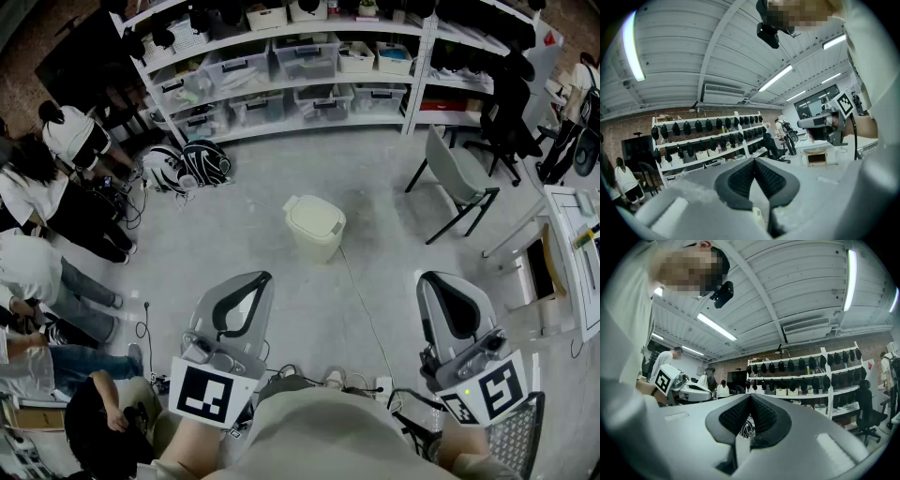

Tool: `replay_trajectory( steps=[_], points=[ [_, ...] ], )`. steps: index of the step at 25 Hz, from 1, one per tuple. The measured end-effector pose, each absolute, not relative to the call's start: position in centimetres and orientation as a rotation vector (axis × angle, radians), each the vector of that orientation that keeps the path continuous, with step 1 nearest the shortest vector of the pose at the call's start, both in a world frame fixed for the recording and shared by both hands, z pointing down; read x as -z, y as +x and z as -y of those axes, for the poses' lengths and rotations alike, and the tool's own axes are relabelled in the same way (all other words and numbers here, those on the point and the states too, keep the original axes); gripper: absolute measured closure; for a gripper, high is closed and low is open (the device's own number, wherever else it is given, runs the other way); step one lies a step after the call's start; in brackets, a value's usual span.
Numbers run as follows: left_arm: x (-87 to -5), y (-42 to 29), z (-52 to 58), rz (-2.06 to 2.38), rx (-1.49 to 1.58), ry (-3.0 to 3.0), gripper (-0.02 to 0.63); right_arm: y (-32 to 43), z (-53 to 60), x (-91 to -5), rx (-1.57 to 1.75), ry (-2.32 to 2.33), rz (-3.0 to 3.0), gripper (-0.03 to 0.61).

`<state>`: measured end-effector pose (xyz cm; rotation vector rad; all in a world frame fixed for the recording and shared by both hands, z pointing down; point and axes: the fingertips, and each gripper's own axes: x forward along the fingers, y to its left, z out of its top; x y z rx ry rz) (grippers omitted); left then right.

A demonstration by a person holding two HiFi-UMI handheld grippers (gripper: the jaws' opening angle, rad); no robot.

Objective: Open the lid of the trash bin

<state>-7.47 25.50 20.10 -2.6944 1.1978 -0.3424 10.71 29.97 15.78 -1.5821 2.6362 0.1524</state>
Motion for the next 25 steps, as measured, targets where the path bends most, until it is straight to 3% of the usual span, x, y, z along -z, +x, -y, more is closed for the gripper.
replay_trajectory(
  steps=[25],
  points=[
    [-20.3, -5.4, -24.4, -1.172, 0.344, -2.676, 0.612, 11.9, -28.9, -17.3, -0.082, -1.546, -2.659, 0.575]
  ],
)
